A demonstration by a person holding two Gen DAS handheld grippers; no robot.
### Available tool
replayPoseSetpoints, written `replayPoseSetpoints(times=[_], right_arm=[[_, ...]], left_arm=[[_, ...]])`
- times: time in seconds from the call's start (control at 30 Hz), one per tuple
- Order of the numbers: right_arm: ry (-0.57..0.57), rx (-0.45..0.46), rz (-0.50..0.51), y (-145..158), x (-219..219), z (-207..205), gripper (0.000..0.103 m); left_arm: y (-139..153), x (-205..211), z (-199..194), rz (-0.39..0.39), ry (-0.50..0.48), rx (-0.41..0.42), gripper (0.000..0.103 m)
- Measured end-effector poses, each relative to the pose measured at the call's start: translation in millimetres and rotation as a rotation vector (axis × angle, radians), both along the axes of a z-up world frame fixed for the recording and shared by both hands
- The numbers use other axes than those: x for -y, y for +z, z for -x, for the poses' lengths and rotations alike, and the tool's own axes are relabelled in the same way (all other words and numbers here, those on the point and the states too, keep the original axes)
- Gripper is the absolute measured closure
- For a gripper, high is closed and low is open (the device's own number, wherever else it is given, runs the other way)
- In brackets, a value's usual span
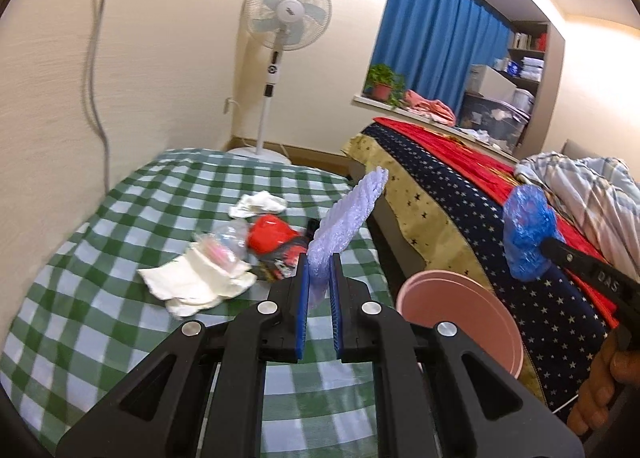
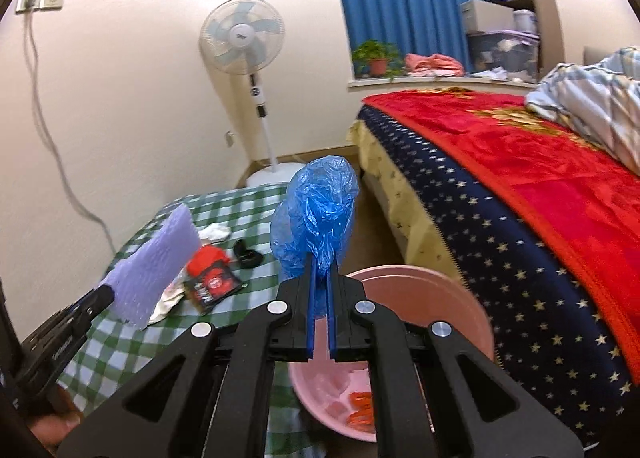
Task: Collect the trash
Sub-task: 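Carry the blue bag and lavender foam over the pink bin with both tools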
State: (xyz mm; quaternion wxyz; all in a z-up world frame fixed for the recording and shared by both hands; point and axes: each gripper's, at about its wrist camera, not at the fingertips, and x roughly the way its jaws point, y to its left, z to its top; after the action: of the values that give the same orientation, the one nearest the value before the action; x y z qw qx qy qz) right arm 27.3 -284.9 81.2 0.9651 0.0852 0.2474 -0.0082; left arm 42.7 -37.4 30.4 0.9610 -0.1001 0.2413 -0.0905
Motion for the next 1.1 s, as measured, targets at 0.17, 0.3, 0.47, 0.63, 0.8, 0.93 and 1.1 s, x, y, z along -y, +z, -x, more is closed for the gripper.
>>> replayPoseSetpoints(times=[0.17, 0.3, 0.47, 0.63, 0.8, 0.93, 1.1], right_arm=[[-0.068, -0.041, -0.018, -13.6, 15.4, -5.1, 0.098], [-0.103, -0.044, -0.015, -15.8, 25.1, -3.2, 0.098], [-0.147, -0.065, -0.022, -20.7, 34.7, -5.8, 0.098], [-0.171, -0.068, -0.021, -21.7, 40.8, -5.7, 0.098], [-0.192, -0.078, -0.027, -24.0, 48.8, -5.2, 0.098], [-0.206, -0.088, -0.027, -26.4, 51.6, -5.0, 0.098], [-0.224, -0.094, -0.027, -28.8, 56.5, -4.6, 0.098]], left_arm=[[-8.8, 22.9, -3.5, 0.005, -0.059, -0.011, 0.093], [-13.5, 39.4, -5.3, 0.007, -0.101, -0.017, 0.093], [-17.0, 56.9, -9.1, 0.016, -0.148, -0.028, 0.093], [-20.5, 71.4, -11.6, 0.020, -0.178, -0.038, 0.093], [-24.0, 85.8, -14.7, 0.023, -0.201, -0.049, 0.093], [-27.0, 99.9, -17.4, 0.021, -0.225, -0.060, 0.093], [-29.6, 115.0, -20.2, 0.011, -0.249, -0.066, 0.093]])
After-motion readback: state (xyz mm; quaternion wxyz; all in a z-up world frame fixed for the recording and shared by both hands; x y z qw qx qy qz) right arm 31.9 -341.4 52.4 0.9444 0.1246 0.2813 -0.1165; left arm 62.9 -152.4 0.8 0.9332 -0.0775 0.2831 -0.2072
